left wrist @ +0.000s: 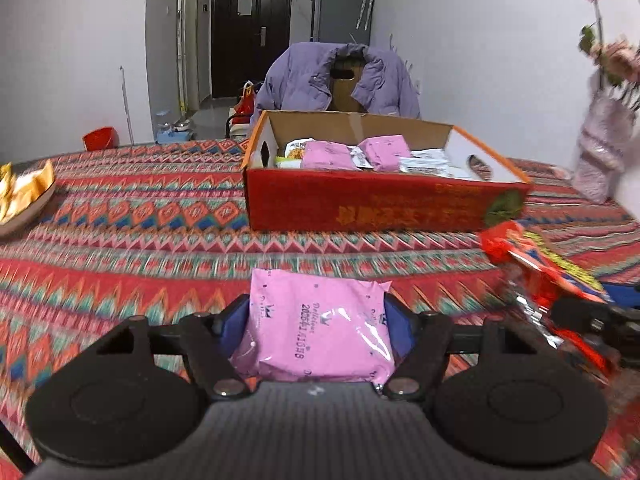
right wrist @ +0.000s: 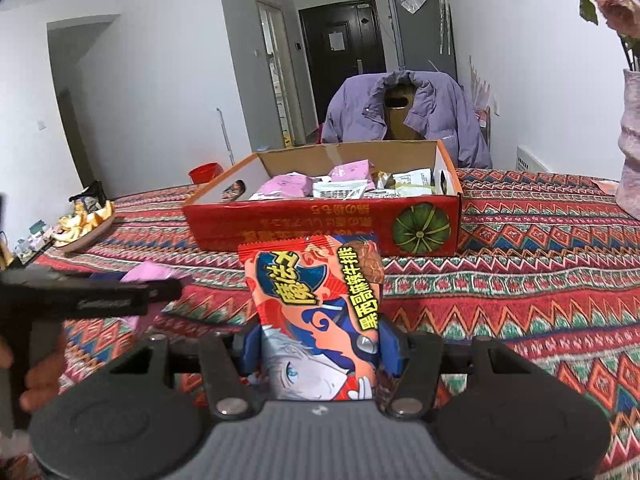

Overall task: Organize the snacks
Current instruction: 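Carry both held packets into the red box and open both tools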

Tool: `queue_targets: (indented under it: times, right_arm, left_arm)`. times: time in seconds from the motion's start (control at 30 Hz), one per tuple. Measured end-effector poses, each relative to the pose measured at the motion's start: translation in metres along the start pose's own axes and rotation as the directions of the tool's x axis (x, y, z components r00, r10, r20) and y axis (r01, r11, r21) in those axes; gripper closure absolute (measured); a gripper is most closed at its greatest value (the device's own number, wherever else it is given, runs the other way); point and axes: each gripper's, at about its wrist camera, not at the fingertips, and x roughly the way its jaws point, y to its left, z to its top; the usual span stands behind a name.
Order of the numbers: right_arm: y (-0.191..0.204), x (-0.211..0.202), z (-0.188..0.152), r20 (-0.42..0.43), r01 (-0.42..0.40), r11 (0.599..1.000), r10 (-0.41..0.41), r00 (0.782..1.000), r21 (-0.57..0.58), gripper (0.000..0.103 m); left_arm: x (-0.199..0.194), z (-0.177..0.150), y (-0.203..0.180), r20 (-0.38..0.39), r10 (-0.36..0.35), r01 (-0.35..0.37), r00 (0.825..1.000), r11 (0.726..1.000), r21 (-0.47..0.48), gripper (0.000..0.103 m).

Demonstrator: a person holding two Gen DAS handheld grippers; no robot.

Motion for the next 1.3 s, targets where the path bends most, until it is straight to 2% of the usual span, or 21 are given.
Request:
queue_targets:
  times: [0.3, 0.43, 0.63, 0.83, 1.0, 1.3]
  right_arm:
    - [0.017, -0.058, -0.020, 0.029, -0.012, 1.000, 0.012, 1.000, -0.020, 0.047]
    - [0.019, -0.079, -0.023, 0.050, -0.011, 1.000, 0.012, 0.999, -0.024, 0.047]
    - [0.017, -0.095, -0.024, 0.069, -0.005, 1.000, 0.007, 0.998, -0.024, 0.047]
    - [0.013, -0.099, -0.019, 0.082, 0.001, 1.000, 0.001, 0.997, -0.021, 0.047]
    - [0.002, -0.091, -0.001, 0.089, -0.010, 1.000, 0.011, 0.996, -0.017, 0.047]
    - [-0.031, -0.064, 0.077, 0.118, -0.073, 0.997, 0.070, 0.991, 0.028, 0.047]
  left_arm:
    - [-0.098, -0.034, -0.001, 0.074, 0.032, -0.029, 0.997, 0.999, -0.035, 0.033]
    - [-0.121, -0.037, -0.002, 0.104, 0.024, -0.020, 0.994, 0.999, -0.035, 0.033]
    - [-0.136, -0.033, -0.007, 0.136, 0.027, -0.024, 0.990, 0.999, -0.026, 0.033]
    - [-0.133, -0.020, -0.007, 0.147, 0.013, -0.009, 0.989, 0.999, -0.032, 0.033]
    - [-0.116, 0.014, -0.006, 0.122, -0.036, 0.038, 0.992, 0.999, -0.016, 0.033]
    - [-0.058, 0.096, -0.013, 0.108, -0.074, 0.072, 0.991, 0.997, 0.021, 0.033]
